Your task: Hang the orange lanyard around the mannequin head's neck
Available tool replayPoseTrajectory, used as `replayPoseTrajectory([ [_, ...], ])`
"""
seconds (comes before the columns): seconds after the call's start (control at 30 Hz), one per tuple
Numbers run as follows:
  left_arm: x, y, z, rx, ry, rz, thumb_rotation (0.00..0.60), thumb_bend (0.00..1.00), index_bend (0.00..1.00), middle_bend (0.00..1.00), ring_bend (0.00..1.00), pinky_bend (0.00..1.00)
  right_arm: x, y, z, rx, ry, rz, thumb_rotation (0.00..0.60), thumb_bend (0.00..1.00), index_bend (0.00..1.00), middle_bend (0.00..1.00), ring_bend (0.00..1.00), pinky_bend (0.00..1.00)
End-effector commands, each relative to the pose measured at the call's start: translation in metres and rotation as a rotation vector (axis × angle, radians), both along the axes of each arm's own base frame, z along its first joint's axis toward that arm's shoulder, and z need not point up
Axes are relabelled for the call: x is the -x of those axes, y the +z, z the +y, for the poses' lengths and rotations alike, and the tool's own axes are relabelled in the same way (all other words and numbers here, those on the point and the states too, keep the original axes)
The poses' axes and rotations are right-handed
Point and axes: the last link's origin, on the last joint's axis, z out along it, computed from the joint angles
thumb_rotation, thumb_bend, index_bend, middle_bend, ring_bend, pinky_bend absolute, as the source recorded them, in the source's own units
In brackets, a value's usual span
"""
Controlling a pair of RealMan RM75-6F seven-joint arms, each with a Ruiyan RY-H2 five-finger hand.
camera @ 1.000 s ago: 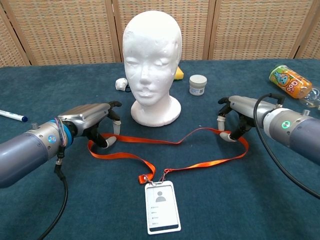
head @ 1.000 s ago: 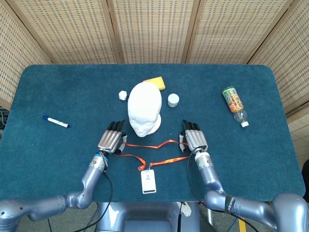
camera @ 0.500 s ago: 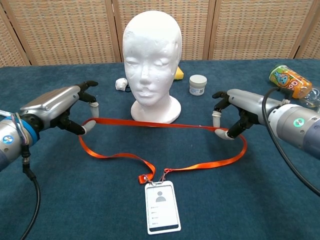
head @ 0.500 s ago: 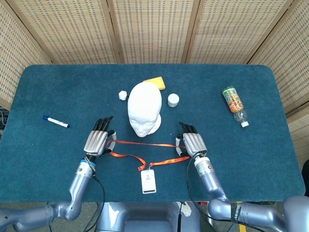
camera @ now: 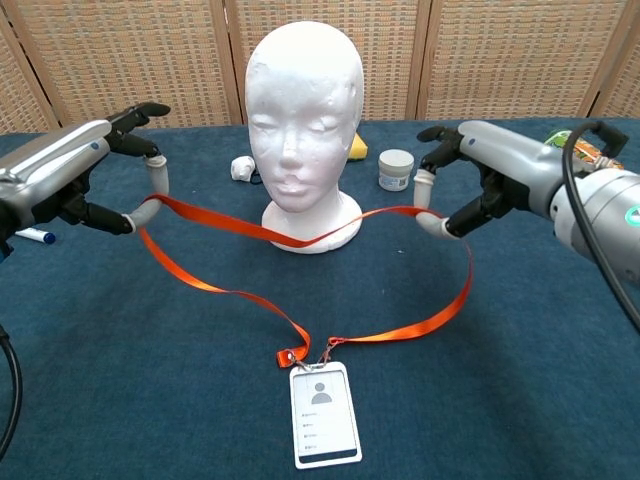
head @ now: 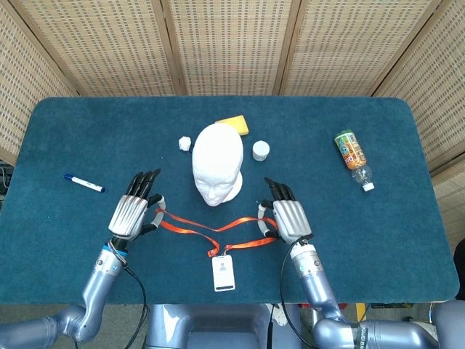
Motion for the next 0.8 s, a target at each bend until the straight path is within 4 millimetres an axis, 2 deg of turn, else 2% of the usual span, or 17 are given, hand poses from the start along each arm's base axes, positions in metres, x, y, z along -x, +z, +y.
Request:
replayPoseTrajectory([
  [0.03,-0.007,0.008,-0.001,-0.024,-0.021,-0.024,0.6,0.51,0.7,0.0,0.0,0.0,-0.008,0.011,-0.001,0.028,0.005,-0.046,0.6,0.43,0.74,0.0,0.0,0.0],
  [0.33,-0.031,0.028,0.002,-0.082,-0.052,-0.079,0.6,0.51,0.7,0.0,0.0,0.0,-0.032,0.039,-0.011,0.094,0.019,-0.135,0.6,0.43,0.74,0.0,0.0,0.0],
  [0.6,-0.06,0.039,0.014,-0.088,-0.063,-0.148,0.6,0.51,0.7,0.0,0.0,0.0,-0.05,0.065,-0.017,0.149,0.012,-0.23,0.6,0.43,0.74,0.0,0.0,0.0],
  [0.8,-0.071,0.047,0.021,-0.105,-0.046,-0.172,0.6,0.51,0.7,0.0,0.0,0.0,-0.059,0.081,-0.023,0.185,0.019,-0.254,0.6,0.43,0.74,0.0,0.0,0.0],
])
